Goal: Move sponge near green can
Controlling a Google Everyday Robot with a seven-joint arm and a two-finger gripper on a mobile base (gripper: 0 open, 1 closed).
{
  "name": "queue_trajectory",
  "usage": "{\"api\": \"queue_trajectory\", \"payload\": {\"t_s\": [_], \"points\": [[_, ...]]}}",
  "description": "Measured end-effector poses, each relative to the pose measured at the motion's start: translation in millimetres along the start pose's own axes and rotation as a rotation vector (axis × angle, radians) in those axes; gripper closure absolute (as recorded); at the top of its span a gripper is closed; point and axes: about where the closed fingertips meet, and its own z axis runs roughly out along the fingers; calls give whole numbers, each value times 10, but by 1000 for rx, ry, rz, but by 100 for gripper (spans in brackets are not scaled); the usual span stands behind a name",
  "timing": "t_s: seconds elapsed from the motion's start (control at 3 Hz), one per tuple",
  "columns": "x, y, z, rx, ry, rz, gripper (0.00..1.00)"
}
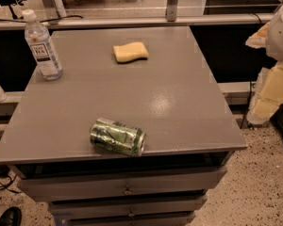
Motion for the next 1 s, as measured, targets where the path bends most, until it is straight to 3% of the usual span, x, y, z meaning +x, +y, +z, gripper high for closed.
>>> {"api": "queue_trajectory", "payload": {"t_s": [0.33,0.67,1.0], "points": [[-1,0,0,0,0,0,0],[-195,-97,98,-5,-67,3,0],[-585,-264,321,-25,-162,4,0]]}}
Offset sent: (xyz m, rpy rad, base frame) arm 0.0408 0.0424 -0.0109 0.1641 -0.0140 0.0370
